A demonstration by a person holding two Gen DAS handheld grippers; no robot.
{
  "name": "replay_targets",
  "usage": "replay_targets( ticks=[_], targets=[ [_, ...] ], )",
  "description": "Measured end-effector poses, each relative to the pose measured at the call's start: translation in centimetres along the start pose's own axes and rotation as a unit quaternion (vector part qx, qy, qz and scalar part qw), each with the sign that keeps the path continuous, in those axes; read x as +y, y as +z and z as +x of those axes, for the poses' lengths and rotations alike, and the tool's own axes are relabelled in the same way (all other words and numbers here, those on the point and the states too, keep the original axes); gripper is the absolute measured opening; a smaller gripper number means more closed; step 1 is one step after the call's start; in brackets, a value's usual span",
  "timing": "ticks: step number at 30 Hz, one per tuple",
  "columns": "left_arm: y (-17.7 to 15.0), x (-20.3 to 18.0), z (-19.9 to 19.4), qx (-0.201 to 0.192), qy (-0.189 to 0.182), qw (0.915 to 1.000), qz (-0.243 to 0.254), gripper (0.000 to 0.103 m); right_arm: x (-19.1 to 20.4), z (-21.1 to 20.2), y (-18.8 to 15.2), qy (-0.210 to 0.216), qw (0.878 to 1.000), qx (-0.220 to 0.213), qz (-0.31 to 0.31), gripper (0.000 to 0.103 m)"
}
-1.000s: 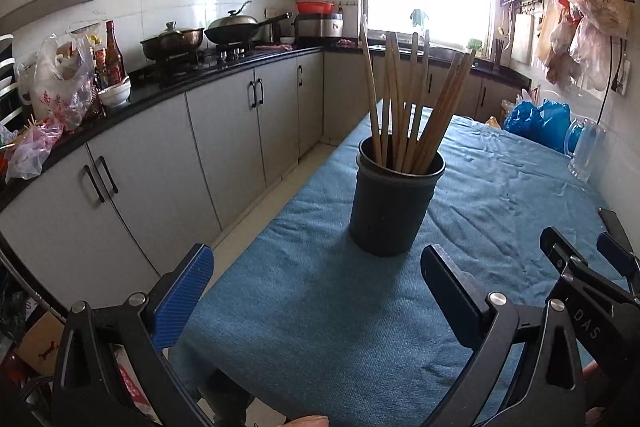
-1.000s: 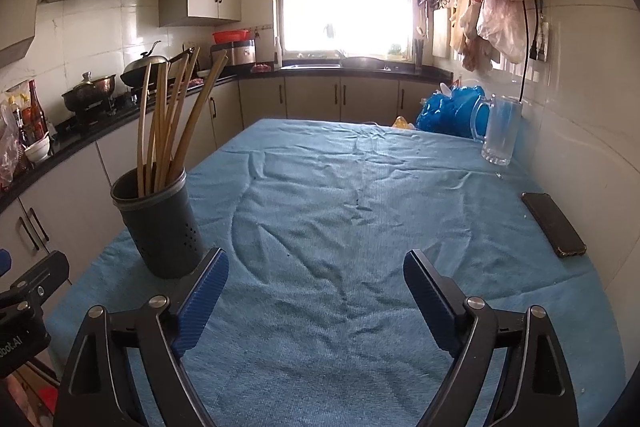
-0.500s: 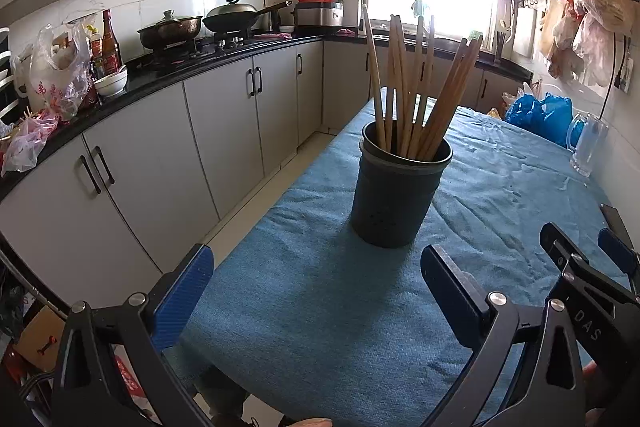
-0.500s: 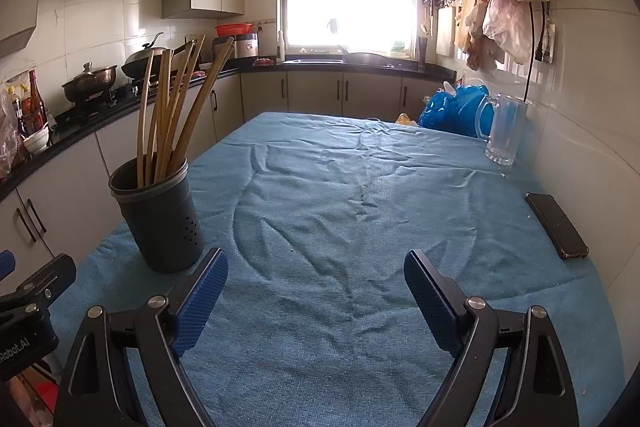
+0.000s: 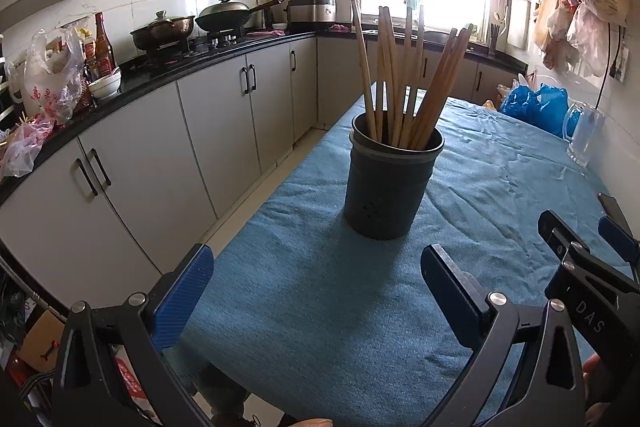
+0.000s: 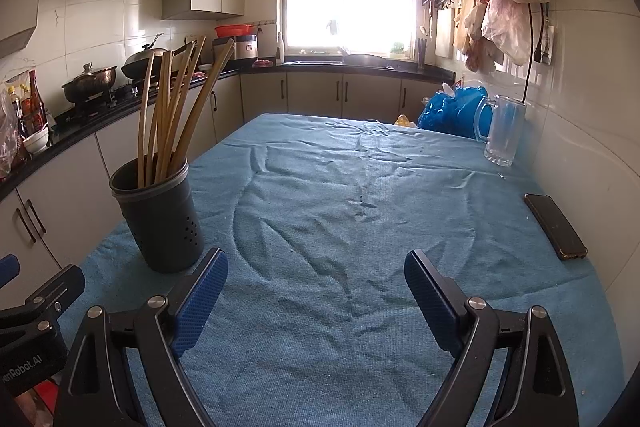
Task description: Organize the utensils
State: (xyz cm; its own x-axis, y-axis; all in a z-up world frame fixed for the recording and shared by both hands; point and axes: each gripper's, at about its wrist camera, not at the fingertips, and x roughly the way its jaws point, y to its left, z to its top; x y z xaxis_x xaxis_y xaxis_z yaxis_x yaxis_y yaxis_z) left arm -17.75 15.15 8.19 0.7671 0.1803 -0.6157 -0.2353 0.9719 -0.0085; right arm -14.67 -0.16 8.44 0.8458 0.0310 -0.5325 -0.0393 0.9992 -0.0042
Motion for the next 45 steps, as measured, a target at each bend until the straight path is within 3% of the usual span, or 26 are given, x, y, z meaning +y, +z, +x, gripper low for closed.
replay_targets(
  ticks=[45],
  targets=[
    [0.7, 1.1, 0.2, 0.000, 0.004, 0.9999, -0.016, 0.103, 0.8, -0.2, -0.1, 0.024, 1.000, 0.003, -0.006, 0.093]
  ],
)
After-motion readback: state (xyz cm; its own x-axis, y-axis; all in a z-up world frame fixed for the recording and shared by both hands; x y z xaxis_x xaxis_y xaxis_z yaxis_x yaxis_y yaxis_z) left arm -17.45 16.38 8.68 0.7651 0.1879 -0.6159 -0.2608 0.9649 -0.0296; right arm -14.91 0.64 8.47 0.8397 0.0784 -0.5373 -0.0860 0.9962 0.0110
